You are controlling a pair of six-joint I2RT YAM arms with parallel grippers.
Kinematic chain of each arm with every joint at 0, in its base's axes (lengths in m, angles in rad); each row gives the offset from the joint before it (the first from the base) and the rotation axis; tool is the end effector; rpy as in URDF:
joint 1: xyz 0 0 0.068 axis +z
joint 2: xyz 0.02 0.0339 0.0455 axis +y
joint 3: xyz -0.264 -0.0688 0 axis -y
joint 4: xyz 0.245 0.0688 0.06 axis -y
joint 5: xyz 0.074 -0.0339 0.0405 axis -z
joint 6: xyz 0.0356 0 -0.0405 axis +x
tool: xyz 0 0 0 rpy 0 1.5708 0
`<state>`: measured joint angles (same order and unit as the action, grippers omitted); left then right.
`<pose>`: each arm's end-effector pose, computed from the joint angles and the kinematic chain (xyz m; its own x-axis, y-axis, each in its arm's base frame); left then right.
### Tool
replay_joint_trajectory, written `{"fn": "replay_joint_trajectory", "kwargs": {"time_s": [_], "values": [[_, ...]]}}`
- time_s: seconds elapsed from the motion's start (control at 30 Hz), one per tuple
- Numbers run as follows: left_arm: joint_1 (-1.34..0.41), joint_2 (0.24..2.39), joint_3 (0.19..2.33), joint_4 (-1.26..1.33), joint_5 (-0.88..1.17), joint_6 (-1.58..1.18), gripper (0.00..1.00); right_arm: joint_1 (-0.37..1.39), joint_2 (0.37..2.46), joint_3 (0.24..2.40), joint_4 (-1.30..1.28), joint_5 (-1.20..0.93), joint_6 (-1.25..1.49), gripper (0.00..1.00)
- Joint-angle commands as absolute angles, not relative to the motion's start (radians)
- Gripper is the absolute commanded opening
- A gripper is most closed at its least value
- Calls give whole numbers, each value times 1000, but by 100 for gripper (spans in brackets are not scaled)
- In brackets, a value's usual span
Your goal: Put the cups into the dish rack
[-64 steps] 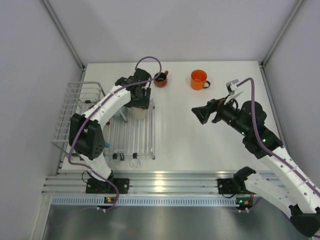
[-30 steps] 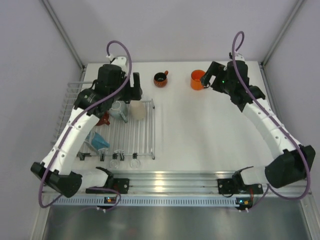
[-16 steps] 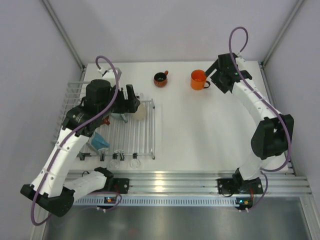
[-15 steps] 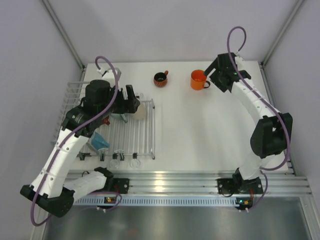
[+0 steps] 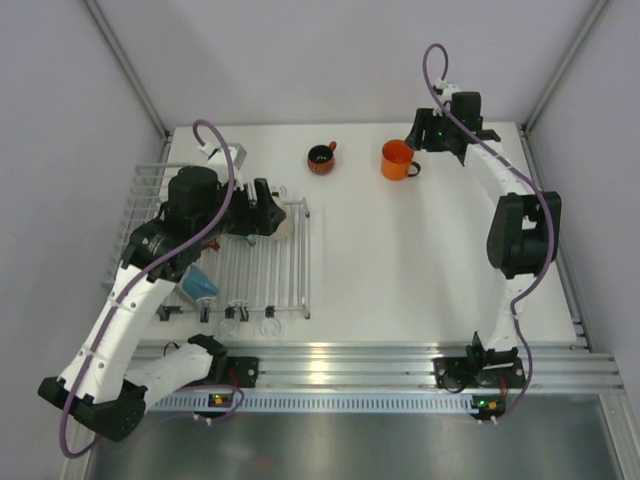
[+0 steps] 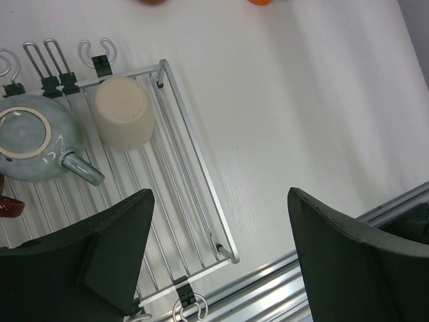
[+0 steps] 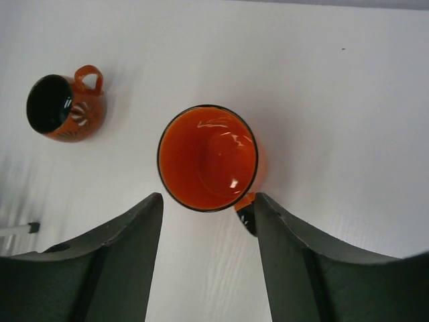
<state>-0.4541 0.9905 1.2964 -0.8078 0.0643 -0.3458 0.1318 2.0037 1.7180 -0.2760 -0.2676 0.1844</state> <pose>0.1669 -0.0840 0.4126 -0.5723 -0.0971 -0.8143 0.3129 0.8920 -0.3262 0.4691 0.0717 0.2840 -0.5830 0.1011 -0.8062 -0.2459 0.9238 0.2936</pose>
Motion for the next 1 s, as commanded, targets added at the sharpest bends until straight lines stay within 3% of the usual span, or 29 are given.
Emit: {"fn": "replay_joint_trajectory", "kwargs": {"time_s": [0.0, 0.33, 0.5, 0.97], "values": [[-454, 977, 1281, -724, 135, -360, 86, 78, 2019, 1789, -291, -436, -23, 57], [-454, 980, 1269, -611, 199, -396, 86, 46, 2146, 1922, -380, -583, -161, 55], [-454, 1002, 1261, -581, 215, -403, 86, 60, 2212, 1983, -408, -511, -176, 46], [-456, 1049, 1221, -529, 221, -379, 86, 147, 2355, 2126, -498, -296, -212, 41]]}}
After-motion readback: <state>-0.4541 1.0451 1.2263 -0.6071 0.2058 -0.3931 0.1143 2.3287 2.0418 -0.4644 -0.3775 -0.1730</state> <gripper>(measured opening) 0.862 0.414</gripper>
